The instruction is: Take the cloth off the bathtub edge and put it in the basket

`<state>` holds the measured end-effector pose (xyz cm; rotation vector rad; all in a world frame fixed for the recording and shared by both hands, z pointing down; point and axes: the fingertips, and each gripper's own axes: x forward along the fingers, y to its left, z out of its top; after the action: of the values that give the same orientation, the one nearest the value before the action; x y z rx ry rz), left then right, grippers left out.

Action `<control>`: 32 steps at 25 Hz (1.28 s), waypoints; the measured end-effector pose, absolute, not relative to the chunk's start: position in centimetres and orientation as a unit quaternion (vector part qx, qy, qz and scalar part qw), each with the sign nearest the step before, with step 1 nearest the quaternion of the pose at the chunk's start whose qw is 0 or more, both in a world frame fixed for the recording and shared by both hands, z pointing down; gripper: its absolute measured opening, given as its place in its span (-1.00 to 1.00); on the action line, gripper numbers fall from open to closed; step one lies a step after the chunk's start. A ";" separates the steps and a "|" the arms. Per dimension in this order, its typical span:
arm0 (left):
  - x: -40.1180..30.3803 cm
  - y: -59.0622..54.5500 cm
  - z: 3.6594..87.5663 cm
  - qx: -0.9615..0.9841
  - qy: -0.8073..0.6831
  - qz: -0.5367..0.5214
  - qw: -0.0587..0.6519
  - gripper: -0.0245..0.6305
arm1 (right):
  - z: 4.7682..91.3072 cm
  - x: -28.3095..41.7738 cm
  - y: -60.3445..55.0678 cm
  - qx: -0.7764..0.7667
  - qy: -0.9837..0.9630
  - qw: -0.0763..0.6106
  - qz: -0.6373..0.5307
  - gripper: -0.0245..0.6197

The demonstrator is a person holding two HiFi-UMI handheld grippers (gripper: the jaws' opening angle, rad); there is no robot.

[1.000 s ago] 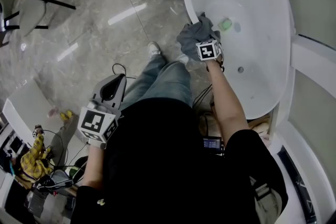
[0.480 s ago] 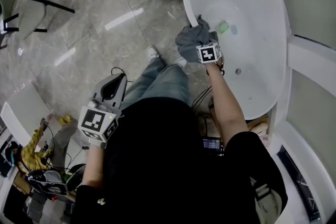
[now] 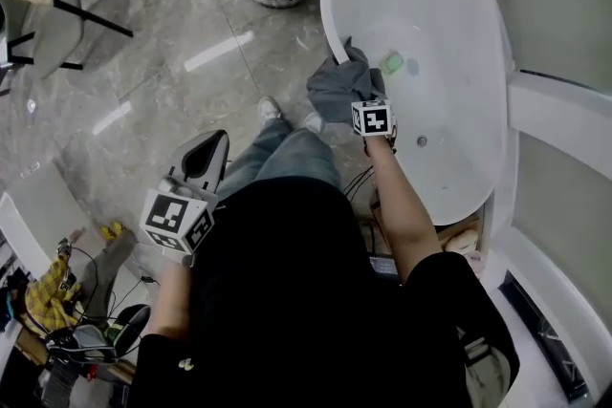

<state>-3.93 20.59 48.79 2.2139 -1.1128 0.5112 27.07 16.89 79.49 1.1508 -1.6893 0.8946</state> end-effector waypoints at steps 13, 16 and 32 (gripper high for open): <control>-0.7 18.6 44.6 0.847 -0.432 0.158 0.266 -0.89 | 64.5 25.1 15.1 0.460 -0.759 0.334 0.318 -0.80; -0.3 17.7 43.4 0.849 -0.439 0.146 0.254 -0.89 | 60.3 24.8 14.1 0.461 -0.778 0.303 0.303 -0.80; 0.7 17.2 37.7 0.851 -0.471 0.097 0.212 -0.89 | 39.9 22.2 12.2 0.432 -0.865 0.163 0.199 -0.80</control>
<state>0.71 17.18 37.71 2.3622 -1.3076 0.2692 22.18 12.15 39.91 1.2310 -2.4665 0.5671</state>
